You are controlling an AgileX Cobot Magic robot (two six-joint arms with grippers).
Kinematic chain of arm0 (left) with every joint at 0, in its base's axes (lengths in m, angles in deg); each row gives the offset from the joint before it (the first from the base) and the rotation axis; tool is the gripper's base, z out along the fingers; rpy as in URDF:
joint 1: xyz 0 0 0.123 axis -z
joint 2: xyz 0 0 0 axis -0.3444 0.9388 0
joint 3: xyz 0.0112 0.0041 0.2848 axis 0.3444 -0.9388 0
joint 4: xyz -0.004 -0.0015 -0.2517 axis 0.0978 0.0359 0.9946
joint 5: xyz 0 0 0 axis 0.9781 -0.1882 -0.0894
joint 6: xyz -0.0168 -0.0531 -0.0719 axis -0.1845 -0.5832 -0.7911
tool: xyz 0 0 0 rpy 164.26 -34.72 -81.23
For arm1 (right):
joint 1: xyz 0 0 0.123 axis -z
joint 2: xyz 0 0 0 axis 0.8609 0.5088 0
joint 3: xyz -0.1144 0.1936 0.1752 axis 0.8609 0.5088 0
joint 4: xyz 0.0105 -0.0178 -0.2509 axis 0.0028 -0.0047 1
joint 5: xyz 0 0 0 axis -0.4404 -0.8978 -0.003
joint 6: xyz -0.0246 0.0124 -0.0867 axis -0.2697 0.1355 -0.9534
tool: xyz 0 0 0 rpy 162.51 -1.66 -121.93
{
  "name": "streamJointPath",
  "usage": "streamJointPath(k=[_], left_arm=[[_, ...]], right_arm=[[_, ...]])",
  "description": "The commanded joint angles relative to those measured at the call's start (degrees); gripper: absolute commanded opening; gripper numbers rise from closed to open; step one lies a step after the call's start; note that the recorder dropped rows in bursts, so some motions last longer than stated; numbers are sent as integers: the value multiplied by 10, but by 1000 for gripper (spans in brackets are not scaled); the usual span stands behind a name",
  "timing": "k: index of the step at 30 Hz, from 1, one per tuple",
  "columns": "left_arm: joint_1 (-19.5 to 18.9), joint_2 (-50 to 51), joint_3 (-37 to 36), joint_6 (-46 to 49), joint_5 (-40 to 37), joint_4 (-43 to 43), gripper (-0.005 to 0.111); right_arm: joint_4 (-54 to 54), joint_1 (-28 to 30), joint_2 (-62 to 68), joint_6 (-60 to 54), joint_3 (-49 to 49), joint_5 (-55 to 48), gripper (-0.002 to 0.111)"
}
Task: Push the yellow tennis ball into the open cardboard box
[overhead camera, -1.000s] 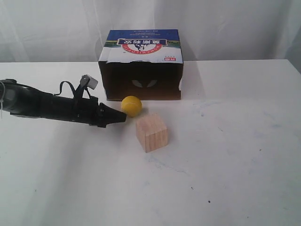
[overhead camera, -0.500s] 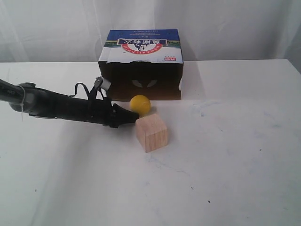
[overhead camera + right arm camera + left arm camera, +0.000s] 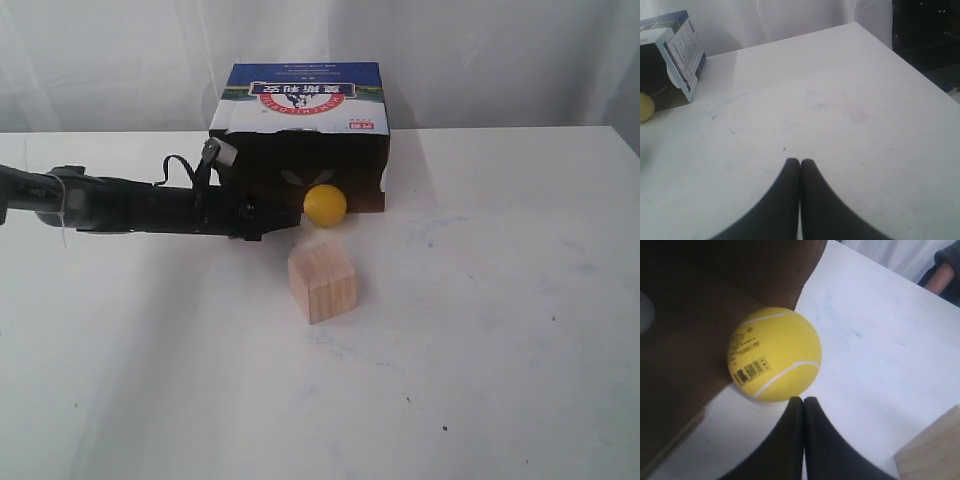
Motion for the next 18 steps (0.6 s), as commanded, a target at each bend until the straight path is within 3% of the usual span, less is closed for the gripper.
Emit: streamJointPath(k=[1,7,13,18], left_arm=[[-3,-7,4,-14,-45,-8,0],[-7,-7,4,-26,-142,-62,0],[-6,-7,4,-45,-145,-80,0],[-28,-42,-21,-97,-76,-125,0]], right_arm=[[1,3,-3,1,0,5,0],[1,3,-3,1,0,5,0],[1,3,-3,1,0,5,0],[4,3,-3,1,0,13,0]])
